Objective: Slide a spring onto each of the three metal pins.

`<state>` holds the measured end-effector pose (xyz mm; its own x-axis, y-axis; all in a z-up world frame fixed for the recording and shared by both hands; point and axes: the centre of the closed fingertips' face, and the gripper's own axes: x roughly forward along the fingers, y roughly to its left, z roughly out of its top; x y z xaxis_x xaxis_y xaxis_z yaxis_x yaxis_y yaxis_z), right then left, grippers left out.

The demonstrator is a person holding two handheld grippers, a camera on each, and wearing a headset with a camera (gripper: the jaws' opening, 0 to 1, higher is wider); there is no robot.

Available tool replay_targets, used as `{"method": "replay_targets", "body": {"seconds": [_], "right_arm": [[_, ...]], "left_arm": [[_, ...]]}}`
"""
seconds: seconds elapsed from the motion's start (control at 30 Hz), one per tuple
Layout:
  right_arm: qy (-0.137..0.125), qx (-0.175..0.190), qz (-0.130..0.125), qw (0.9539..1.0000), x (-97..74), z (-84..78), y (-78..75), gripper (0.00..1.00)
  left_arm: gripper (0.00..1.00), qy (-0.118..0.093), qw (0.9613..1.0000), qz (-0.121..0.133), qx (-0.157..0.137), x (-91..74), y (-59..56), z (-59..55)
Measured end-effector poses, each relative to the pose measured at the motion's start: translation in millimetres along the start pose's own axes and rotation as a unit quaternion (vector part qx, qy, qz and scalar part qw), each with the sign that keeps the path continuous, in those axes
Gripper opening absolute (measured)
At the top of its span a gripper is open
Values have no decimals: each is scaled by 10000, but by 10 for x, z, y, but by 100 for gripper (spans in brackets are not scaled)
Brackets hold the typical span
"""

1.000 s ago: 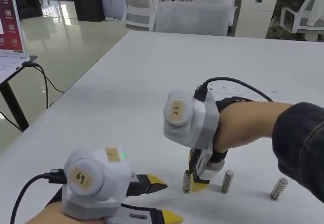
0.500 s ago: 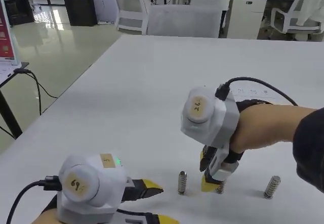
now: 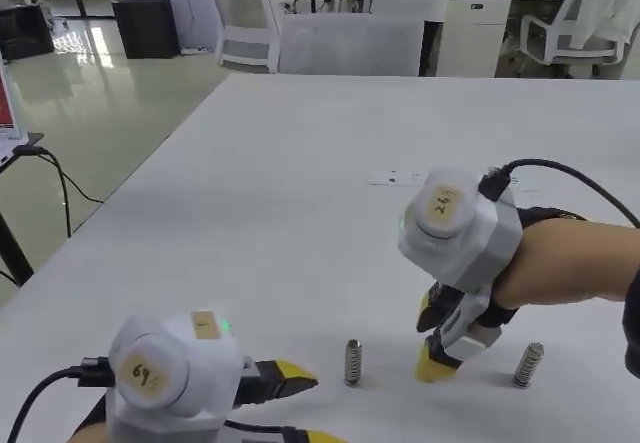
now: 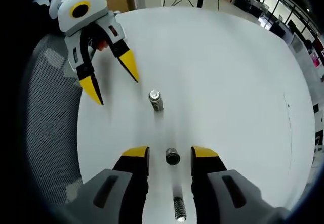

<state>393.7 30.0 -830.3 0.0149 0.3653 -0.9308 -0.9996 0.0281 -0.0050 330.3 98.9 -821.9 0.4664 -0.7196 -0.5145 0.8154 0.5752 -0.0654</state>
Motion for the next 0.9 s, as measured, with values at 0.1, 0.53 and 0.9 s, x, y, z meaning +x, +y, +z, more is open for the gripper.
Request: {"method": "replay_targets", "body": {"seconds": [0.1, 0.53, 0.9], "right_arm": [[-66, 61, -59, 9999, -6, -31, -4, 34], [-444, 308, -471, 9974, -120, -106, -115, 50], [-843, 495, -756, 9923, -207, -139, -150, 59]], "left_arm": [[33, 10, 10000, -6, 7, 0, -5, -6], [33, 27, 10000, 0, -2, 1, -3, -13], [33, 51, 10000, 8, -4, 5, -3, -24]]}}
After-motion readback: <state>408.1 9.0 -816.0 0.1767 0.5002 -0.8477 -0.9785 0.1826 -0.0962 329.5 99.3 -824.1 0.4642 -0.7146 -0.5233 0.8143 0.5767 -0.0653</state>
